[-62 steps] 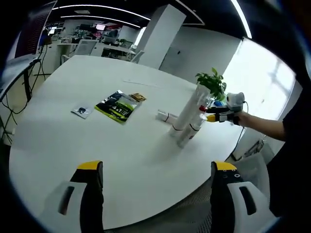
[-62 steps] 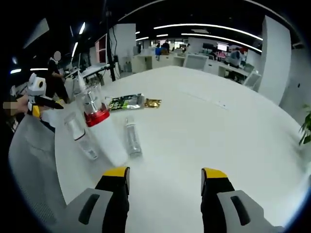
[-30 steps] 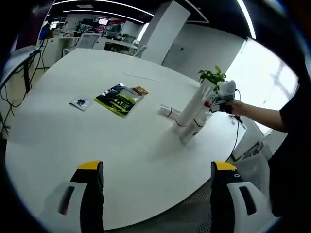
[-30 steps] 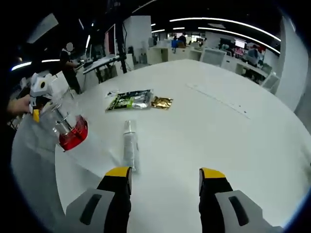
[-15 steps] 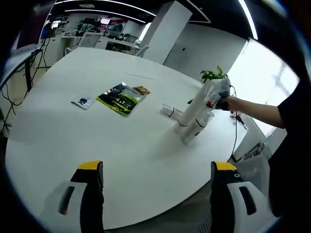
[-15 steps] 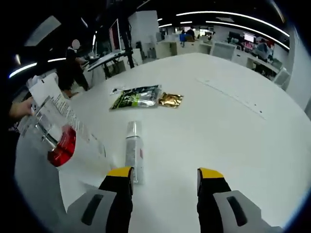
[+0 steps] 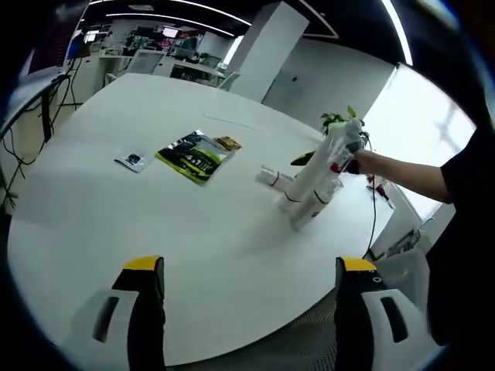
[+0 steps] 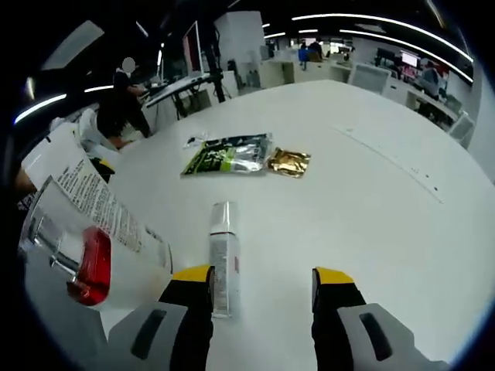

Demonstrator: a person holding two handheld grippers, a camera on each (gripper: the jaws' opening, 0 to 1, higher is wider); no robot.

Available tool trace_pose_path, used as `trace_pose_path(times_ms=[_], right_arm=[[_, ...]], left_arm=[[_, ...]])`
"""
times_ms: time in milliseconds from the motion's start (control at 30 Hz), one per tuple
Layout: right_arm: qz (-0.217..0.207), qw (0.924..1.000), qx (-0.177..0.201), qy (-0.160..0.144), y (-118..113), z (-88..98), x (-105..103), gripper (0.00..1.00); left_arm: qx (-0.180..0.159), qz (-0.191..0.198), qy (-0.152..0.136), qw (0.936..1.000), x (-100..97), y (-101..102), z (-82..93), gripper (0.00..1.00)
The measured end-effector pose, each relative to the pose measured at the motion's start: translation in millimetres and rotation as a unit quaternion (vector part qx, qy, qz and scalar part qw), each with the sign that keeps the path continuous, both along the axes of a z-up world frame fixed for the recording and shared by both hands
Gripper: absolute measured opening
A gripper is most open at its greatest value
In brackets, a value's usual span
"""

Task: Arrange the skincare products in the storage area until every visible bottle or jar stands upright without overlapping.

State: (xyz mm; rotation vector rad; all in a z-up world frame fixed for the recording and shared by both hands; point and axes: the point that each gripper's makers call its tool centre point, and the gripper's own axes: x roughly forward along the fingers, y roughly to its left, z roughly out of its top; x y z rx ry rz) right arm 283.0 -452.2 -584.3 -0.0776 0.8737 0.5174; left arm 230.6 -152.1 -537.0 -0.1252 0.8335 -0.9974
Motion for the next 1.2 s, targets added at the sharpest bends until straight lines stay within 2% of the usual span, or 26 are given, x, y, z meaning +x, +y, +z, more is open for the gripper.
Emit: trace_pose_path(times_ms=[367,767,1033,1200], right_arm=[[0.046,0.9987,0.013,0.017,22.7,-3.9,3.1,0.43],[0.082,0.9961,0.006,0.030,30.2,-9.0,6.7,0.41],[0.118,0.9917,-0.036,0.037,24.5,-16.0,4.3,0.40],[0.134,0.9897,-0.044,0.028,21.6,-18.7,11.0,0.36]], left_arm=[[0.001,0.000,0.003,1.0000,-0.5,0.5,-1.3,0.84],[0.001,0.000,0.004,1.0000,-1.0,0.6,-1.5,0.83],[0.003,0.001,0.006,1.0000,-0.3,1.7,-3.4,0.83],[0.005,0.001,0.008,1.0000,-0.2,0.7,-4.6,0.83]])
